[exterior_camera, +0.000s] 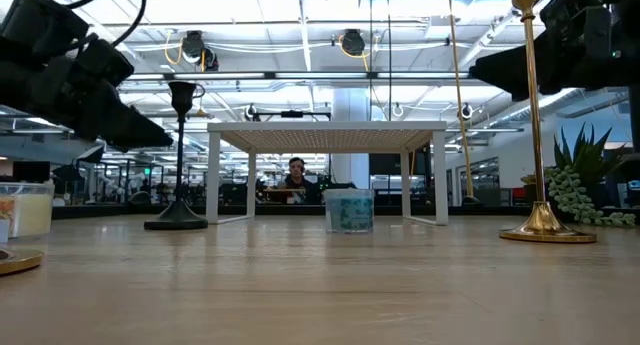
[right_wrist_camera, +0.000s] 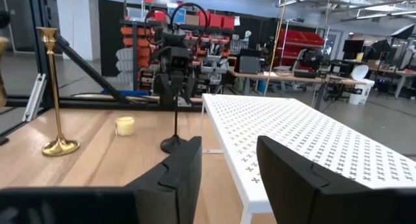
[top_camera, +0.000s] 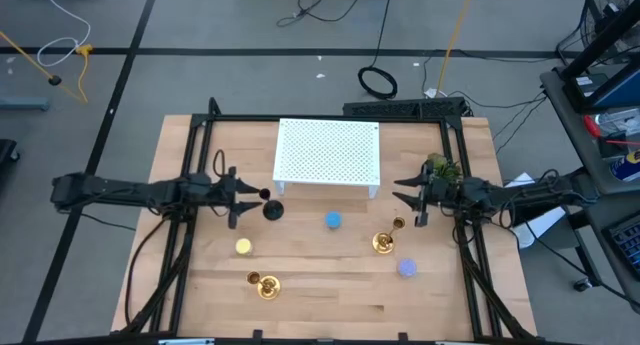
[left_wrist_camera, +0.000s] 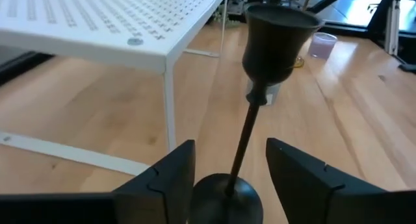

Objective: Pick & Place candle stick holders
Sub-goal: Put the black candle holder on the shelf

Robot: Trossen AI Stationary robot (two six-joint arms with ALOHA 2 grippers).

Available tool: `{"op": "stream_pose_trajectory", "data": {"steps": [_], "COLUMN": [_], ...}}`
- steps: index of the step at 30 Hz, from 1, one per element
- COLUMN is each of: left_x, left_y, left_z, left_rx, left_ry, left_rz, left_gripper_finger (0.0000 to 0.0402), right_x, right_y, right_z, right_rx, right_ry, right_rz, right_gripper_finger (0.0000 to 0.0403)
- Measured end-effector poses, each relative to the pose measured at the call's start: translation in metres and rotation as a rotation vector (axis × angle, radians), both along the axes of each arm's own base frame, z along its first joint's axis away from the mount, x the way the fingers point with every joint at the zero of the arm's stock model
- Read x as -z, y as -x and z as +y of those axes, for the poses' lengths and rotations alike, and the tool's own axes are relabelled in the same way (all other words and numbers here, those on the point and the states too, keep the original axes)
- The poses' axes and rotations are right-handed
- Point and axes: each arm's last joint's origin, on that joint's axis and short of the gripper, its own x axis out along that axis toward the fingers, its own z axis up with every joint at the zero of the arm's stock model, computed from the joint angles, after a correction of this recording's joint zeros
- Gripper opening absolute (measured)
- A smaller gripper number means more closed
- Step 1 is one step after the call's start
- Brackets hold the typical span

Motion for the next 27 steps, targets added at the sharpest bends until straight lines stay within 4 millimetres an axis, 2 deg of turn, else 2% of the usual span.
{"op": "stream_pose_trajectory", "data": {"steps": [14,21,27], "left_x": [0.002,0.003,0.002], "left_y": [-0.016,-0.021,-0.023], "left_z": [0.001,0.001,0.001], "left_rx": [0.015,0.035,0.040], "left_ry": [-0.010,-0.075,-0.078], "left_rz": [-0.033,-0.040,-0.059], "left_gripper_finger": [0.0200,0.0198,0.0147], "right_x": [0.001,0.001,0.001], "right_y": [-0.001,-0.001,-0.001], "right_z": [0.000,0.000,0.000], "right_rx": [0.000,0.000,0.000], "right_ry": [0.001,0.000,0.000], "right_rz": [0.011,0.010,0.010], "right_gripper_finger": [0.0146,0.0146,0.0146]}}
